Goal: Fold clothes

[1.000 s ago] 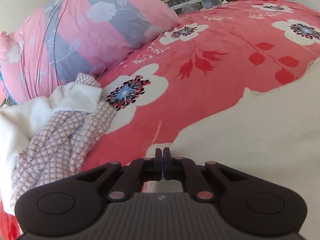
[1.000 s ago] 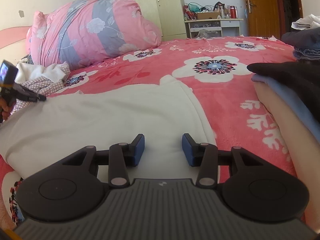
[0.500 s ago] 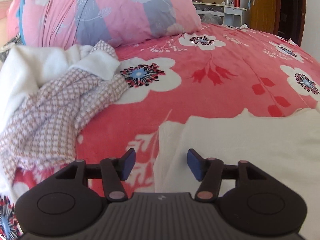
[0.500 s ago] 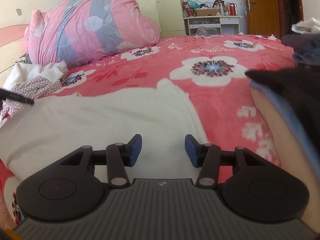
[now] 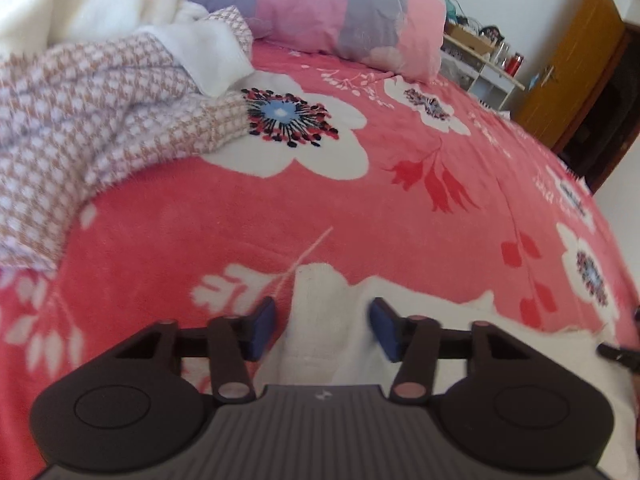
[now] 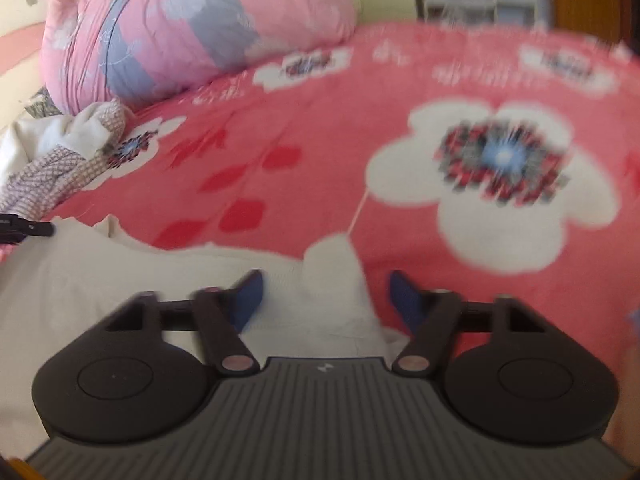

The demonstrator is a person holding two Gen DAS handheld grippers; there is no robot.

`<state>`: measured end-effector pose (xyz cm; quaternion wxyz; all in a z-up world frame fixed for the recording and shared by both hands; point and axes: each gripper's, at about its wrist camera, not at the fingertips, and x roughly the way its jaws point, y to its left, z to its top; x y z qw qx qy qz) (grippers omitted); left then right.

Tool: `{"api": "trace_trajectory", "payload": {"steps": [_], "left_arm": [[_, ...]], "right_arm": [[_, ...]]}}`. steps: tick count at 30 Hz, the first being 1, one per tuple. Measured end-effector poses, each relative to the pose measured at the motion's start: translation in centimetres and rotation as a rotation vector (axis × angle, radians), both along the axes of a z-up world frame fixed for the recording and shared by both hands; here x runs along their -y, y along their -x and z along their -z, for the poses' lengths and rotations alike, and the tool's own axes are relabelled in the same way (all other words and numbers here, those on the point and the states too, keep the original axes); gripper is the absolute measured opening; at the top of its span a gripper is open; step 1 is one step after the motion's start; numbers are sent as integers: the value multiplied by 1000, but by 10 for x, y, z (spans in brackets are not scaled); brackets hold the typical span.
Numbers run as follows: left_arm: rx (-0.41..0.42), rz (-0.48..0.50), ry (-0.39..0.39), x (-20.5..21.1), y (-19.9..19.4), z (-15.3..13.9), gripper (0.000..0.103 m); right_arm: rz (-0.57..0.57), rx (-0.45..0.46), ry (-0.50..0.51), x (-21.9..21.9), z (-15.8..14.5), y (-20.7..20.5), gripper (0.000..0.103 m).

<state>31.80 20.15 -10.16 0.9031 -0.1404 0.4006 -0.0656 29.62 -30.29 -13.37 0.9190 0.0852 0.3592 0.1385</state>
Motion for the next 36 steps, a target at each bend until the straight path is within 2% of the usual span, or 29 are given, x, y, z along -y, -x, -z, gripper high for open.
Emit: {"api": "trace_trajectory", "payload": {"steps": [1,2,4,7,10,14,17,19,21,23,24,25,27,29,32,36], "left_arm": [[24,6,-2,2,1,0,33],[49,12,-4,3,3,-1,29],[96,24,-8,6,5,-2,10],[149,31,-30,12,8,-9,8],[237,34,-47,18,17,-22,7],[300,60,-113,36,17,-32,7],[303,82,-205,54,6,-22,7],[285,85,-299,63,-3,-6,7],[214,78,-333,65,-14,13,8],[169,61,-324,62,-20,18,10],[177,51,-323,61,-18,15,15],[186,40,-331,58,-14,10,21],[201,20,-344,52,-3,-3,32],[218,8,-349,44,13,-21,34],[228,-5,-339,27,51,-52,47],[175,-23,-306,1,110,-79,57]], "right_arm": [[7,17,1,0,1,3,21],[13,38,2,1,1,7,15],[26,113,-2,1,-6,22,10],[43,207,8,-2,-16,42,9],[79,286,37,0,-27,53,8],[153,356,60,6,-34,64,8],[179,331,93,8,-23,52,8],[204,284,88,13,-9,40,8],[229,205,57,20,5,28,9],[267,134,15,30,13,20,12],[287,120,-19,37,13,20,15],[315,117,-53,44,11,22,20],[376,139,-75,53,4,34,23],[392,177,-83,58,-8,54,23],[331,230,-67,51,-32,92,23],[127,258,-25,11,-56,150,23]]}}
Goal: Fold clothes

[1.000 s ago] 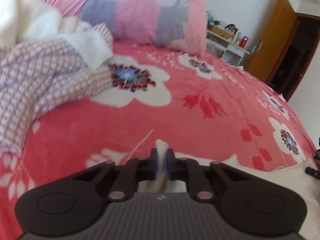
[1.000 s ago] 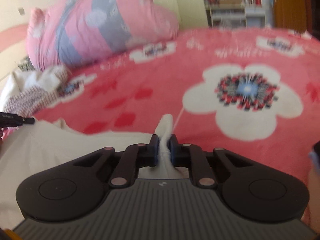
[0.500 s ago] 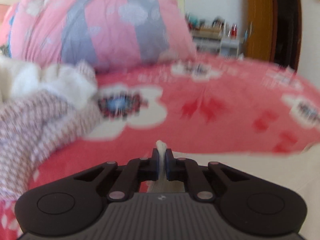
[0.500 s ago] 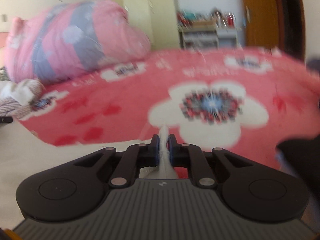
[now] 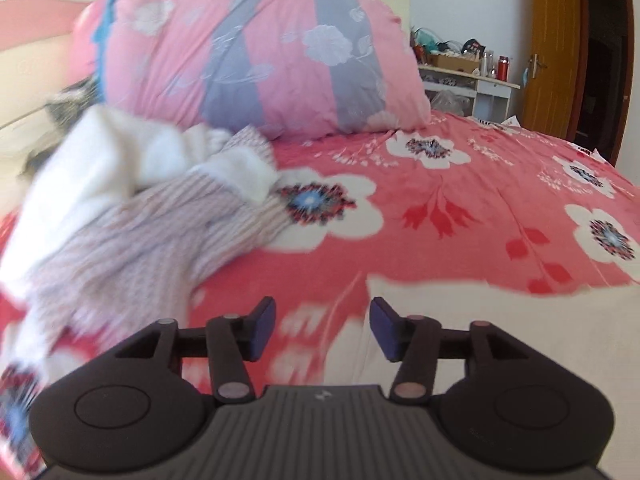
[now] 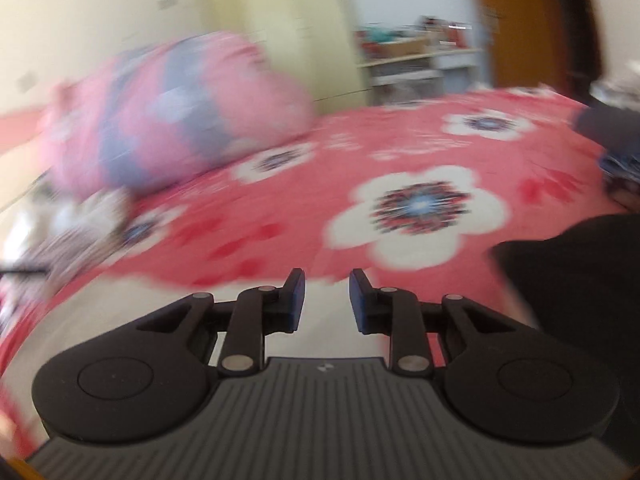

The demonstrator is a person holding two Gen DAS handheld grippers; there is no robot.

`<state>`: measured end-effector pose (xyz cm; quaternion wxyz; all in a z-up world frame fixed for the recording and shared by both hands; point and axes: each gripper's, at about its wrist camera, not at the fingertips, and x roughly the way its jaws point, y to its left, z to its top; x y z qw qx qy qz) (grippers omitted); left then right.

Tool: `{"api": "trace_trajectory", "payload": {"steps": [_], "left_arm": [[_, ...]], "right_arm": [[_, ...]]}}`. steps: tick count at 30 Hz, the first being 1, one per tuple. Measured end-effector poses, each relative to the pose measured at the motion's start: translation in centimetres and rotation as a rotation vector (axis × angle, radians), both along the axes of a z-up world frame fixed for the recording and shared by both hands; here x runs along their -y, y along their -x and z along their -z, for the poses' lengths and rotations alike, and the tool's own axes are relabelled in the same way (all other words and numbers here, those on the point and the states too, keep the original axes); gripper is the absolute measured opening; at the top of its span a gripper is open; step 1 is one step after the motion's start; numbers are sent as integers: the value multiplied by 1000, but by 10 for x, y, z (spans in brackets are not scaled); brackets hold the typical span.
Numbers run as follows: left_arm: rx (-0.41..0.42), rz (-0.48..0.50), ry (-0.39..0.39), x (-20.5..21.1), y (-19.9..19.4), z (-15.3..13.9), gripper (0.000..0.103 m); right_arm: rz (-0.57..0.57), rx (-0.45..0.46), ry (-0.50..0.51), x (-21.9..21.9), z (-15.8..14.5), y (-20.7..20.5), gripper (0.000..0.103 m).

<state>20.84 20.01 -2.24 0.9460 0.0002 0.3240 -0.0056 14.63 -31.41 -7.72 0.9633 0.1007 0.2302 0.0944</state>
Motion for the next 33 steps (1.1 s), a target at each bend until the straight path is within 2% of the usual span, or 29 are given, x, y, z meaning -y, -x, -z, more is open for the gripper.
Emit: {"api": "trace_trajectory", "payload": {"steps": [1,5,8,12,13,15,17,20,23,25,27,28,33], "left_arm": [[-23,-5,37,-7,16,0,61],[-110,-12,221,-31,77,14,61],[-132,-42,334,-38,116,35,61],[-163,-88,580,-42,143,75,62],[-162,-105,616,-42,146,83,62],[-152,-127,624,-38,145,94,62],[-128,-129,590,-30,144,97,63],[-78,-111,544,-20,136,91,61],[-60,-122,554,-18,125,91,49],[-59,-137,586,-21,119,94,27],[-52,-148,613,-25,116,94,15],[-44,-150,623,-27,115,92,12],[36,-109,602,-25,116,66,9]], "right_arm": [[-53,-5,28,-14,-2,13,23],[-201,-34,78,-72,10,60,23],[-322,-40,195,-127,22,82,23],[-433,7,302,-177,22,112,23],[-439,12,336,-184,23,117,23],[-445,10,408,-195,26,126,23],[-430,12,464,-203,26,133,23],[-418,17,452,-206,23,143,23],[-407,10,433,-208,25,148,23],[-413,2,454,-212,28,152,23],[-433,15,479,-217,30,153,23],[-444,23,492,-220,30,154,23],[-504,132,578,-247,30,137,23]]}}
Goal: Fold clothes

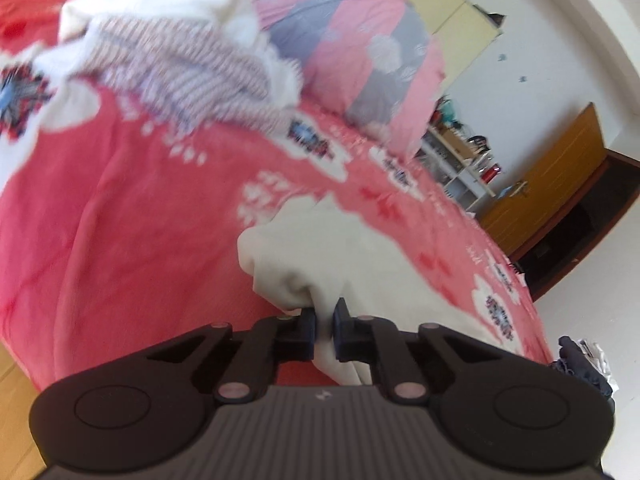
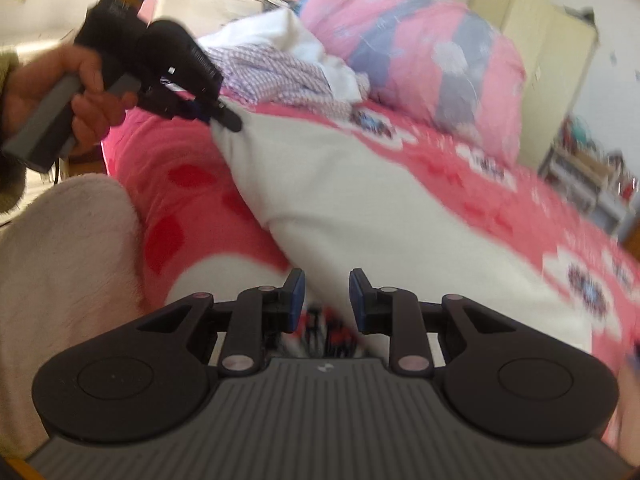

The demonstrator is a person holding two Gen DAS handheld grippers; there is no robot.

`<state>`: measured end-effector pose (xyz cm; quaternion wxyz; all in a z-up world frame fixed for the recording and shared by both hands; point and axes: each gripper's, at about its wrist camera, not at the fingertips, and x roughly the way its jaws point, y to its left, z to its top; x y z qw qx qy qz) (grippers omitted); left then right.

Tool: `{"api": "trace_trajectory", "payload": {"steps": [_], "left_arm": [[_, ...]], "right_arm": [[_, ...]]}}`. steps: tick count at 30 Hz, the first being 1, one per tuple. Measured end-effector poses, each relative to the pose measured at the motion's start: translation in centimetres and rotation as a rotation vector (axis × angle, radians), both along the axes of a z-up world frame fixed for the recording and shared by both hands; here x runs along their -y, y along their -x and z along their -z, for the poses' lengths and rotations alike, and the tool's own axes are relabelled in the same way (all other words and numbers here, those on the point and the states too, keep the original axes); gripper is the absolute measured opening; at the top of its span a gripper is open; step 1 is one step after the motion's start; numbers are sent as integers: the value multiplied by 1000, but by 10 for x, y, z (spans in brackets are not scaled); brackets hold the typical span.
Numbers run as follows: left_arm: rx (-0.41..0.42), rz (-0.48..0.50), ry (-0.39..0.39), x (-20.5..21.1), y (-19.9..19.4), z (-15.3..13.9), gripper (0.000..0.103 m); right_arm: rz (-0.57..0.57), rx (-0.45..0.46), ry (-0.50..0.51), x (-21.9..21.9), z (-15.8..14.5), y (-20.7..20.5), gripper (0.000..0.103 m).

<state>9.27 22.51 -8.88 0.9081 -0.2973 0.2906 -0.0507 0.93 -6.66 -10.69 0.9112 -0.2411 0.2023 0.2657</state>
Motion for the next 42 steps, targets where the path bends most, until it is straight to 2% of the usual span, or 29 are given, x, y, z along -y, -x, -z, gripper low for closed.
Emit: {"api": "trace_trajectory", "payload": {"steps": [3,6,9,10,12,14,17,19,22,24,25,27,29,31,32,34,36,37,39,42], "left_arm": [[21,9,-29,3,-4,-8,8],[9,16,-8,-1,-10,-7,8],[-8,27,21,-6,-13,-2,8],[-9,30,22,-8,-12,-1,8],[-8,35,31,-11,-11,0,8],[-9,46,42,-15,-10,2,8],[-12,59,44,-19,-9,4,9],[-17,63,40,-22,-7,7,10],[-25,64,50,-30,-7,15,10],[-41,61,58,-37,-7,23,10],[-50,56,63,-41,-8,27,10],[-56,60,96,-47,-7,37,11],[-61,57,109,-52,-4,44,14],[-66,50,111,-58,1,48,23],[-66,43,105,-62,5,48,23],[-66,12,78,-70,15,44,25],[-63,-63,4,-78,29,35,23],[-59,-100,-29,-82,35,31,23],[-32,-160,-43,-86,41,20,23],[78,-130,-80,-64,39,-5,24]], "right_arm": [[-53,34,27,-14,3,-14,21],[-43,6,114,-14,19,-30,15],[12,-54,138,16,26,-34,14],[30,-88,109,28,21,-32,14],[58,-91,185,37,16,-22,15],[49,-78,246,40,11,-10,16],[25,-50,211,36,3,-2,21],[1,-12,212,27,5,-4,31],[-22,-11,243,25,16,-18,31],[-11,-65,219,44,21,-28,31],[12,-97,169,62,21,-30,31],[110,-158,73,106,17,-30,31],[246,-187,40,151,15,-24,31],[365,-206,16,186,11,-13,31],[416,-213,12,200,9,-8,32],[484,-198,33,207,3,2,30],[532,-163,38,208,-3,10,30],[541,-140,-5,206,-9,14,30],[537,-102,-105,198,-18,16,30],[464,-110,-292,180,-21,4,31]]}}
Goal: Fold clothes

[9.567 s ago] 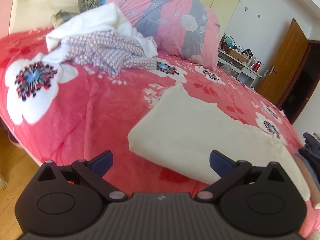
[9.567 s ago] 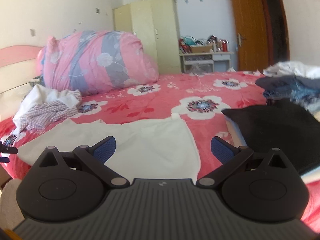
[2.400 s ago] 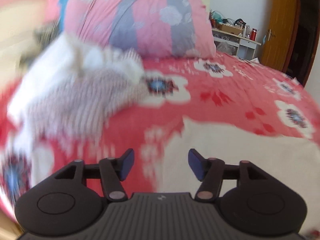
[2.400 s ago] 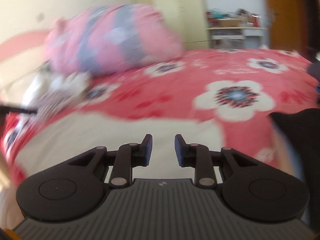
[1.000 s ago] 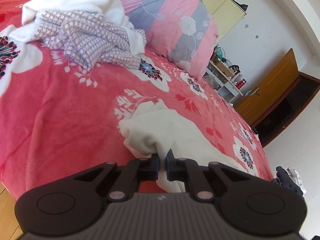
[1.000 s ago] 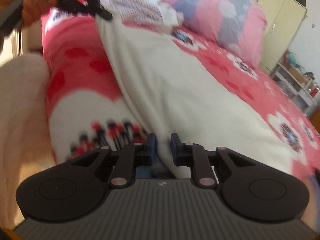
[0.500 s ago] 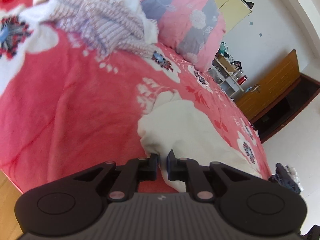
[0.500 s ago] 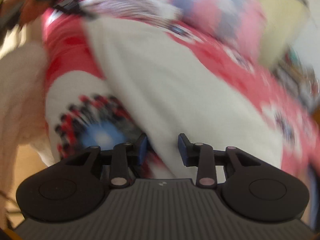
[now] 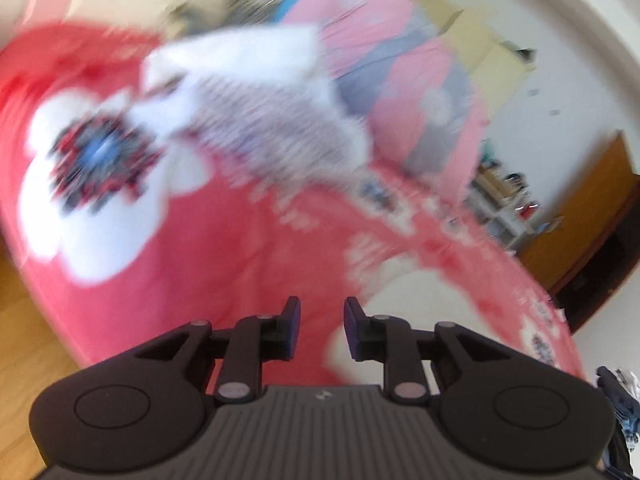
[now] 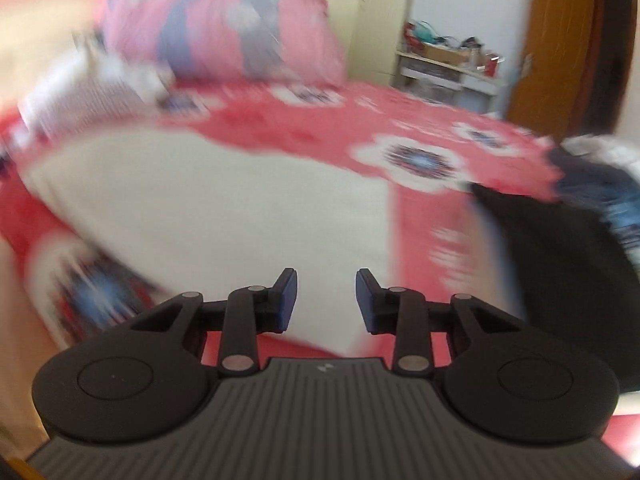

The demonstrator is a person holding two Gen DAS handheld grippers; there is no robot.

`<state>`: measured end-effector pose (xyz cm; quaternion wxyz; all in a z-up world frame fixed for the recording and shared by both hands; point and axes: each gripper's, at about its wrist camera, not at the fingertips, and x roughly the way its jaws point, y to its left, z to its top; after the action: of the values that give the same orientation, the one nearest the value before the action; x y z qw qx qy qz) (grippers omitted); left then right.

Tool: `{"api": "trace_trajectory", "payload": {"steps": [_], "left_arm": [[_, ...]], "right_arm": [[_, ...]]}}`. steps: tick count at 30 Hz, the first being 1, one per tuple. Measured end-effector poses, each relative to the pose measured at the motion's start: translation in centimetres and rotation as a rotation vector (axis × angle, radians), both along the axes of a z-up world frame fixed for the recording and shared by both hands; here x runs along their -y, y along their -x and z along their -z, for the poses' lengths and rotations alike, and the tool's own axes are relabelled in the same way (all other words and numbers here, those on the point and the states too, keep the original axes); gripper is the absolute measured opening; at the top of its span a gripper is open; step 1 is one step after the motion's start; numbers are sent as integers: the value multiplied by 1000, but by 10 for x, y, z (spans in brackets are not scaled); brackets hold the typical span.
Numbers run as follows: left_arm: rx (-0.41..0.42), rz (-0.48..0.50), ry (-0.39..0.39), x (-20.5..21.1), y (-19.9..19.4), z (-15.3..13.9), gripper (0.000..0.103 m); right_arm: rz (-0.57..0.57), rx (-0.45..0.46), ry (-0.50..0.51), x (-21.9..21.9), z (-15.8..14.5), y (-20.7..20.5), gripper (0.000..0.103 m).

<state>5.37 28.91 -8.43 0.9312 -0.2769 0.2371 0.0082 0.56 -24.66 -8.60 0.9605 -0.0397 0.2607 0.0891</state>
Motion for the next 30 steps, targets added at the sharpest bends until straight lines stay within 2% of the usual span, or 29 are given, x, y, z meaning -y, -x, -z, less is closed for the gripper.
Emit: {"api": "trace_trajectory", "payload": {"steps": [2,3,4,6,8,9,10,11,12,14,15,16,17,19,20,22,23,25,27,28,30], "left_arm": [[47,103,-63,32,-10,-10,27],[47,168,-96,50,-17,-10,33],[43,229,-128,68,-24,-9,40],[-8,302,-195,97,-40,6,42],[-72,291,-269,108,-52,27,37],[-71,260,-269,102,-53,33,29],[-69,223,-239,92,-51,35,16],[-77,172,-220,83,-49,33,14],[-80,116,-214,74,-46,30,14],[-12,-13,-364,76,-35,14,29],[33,-17,-411,82,-32,6,32],[76,-15,-451,89,-29,-3,32],[110,25,-450,98,-32,-9,32],[157,154,-457,129,-43,-15,36],[151,231,-466,147,-52,-14,37],[83,356,-524,182,-77,-3,37],[41,374,-574,193,-88,5,37],[-59,348,-617,189,-109,25,38],[-108,282,-573,160,-124,31,47],[-119,247,-560,146,-126,27,45],[-128,160,-630,132,-129,15,39]], "right_arm": [[-53,11,-74,-16,5,-17,30],[-65,19,-82,-27,8,-25,30],[-76,27,-91,-35,12,-32,30],[-93,27,-116,-46,20,-45,30],[-75,14,-73,-47,33,-47,30],[-60,6,-46,-44,39,-47,30],[-38,2,-37,-32,44,-42,29],[-6,0,-57,-16,48,-37,29],[46,-5,-96,4,48,-30,27],[149,-20,-144,38,46,-15,28],[171,-10,-149,45,42,-11,29],[192,-1,-154,51,37,-7,30],[205,11,-163,56,33,-4,30],[135,57,-201,40,25,-13,30],[84,70,-199,26,25,-23,30],[-21,75,-176,-4,29,-45,28],[-61,59,-167,-15,34,-56,28],[-98,25,-154,-23,46,-71,27],[-84,1,-171,-9,55,-76,27],[-55,1,-198,8,56,-74,26],[55,-21,-160,37,54,-67,26]]}}
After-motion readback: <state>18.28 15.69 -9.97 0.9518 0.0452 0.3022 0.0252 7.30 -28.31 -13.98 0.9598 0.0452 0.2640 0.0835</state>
